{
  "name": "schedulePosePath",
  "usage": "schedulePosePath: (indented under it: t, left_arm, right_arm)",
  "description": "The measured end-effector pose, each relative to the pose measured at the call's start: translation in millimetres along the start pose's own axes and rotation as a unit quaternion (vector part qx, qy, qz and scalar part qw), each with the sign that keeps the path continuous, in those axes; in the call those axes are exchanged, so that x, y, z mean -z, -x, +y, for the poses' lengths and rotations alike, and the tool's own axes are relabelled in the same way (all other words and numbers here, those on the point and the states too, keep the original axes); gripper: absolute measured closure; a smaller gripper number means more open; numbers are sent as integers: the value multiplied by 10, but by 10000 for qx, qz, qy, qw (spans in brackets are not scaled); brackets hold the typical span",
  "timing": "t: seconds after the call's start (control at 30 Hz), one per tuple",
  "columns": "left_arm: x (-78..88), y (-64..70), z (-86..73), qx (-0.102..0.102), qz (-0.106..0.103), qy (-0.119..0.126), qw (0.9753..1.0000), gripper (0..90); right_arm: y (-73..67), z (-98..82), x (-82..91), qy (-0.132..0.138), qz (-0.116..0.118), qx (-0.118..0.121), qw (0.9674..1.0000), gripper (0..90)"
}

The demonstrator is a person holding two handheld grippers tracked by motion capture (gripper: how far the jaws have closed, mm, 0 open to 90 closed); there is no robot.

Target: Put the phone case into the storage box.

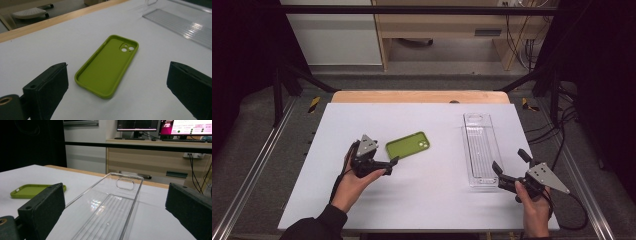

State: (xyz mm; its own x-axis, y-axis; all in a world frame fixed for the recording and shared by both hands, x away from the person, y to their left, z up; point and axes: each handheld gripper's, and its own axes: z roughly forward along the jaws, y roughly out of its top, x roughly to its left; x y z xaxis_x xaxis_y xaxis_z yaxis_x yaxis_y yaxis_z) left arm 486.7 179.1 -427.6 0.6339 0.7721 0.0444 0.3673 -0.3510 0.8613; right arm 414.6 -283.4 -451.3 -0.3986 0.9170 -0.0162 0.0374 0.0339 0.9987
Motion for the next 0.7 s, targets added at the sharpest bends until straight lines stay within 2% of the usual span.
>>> schedulePosePath:
  t: [0.1,0.13,0.37,0.4,0.47,0.6,0.63,0.7]
  left_arm:
    - [-75,-3,35,-41,-8,-92,9999,32]
    - [-145,-20,65,-24,-17,-159,9999,34]
    - [-328,-82,147,17,-79,-253,9996,59]
    - [-380,-109,155,74,-76,-290,9995,74]
    - [-427,-139,144,167,-87,-323,9993,115]
    - [-464,-164,123,176,-80,-416,9989,225]
    - [-473,-174,115,189,-84,-477,9986,225]
    - [-479,-172,103,218,-40,-568,9981,345]
  right_arm:
    - [-1,-6,0,-11,5,-11,10000,29]
    - [-5,-7,6,-6,-7,14,10000,29]
    - [-14,1,3,-26,65,0,10000,30]
    - [-17,-2,2,-35,70,-6,10000,30]
    - [-18,-3,1,-34,71,-3,10000,30]
    - [-23,-3,4,-18,88,3,10000,31]
    - [-23,-3,4,-18,88,3,10000,31]
    - [-24,-6,1,-38,91,-24,9999,31]
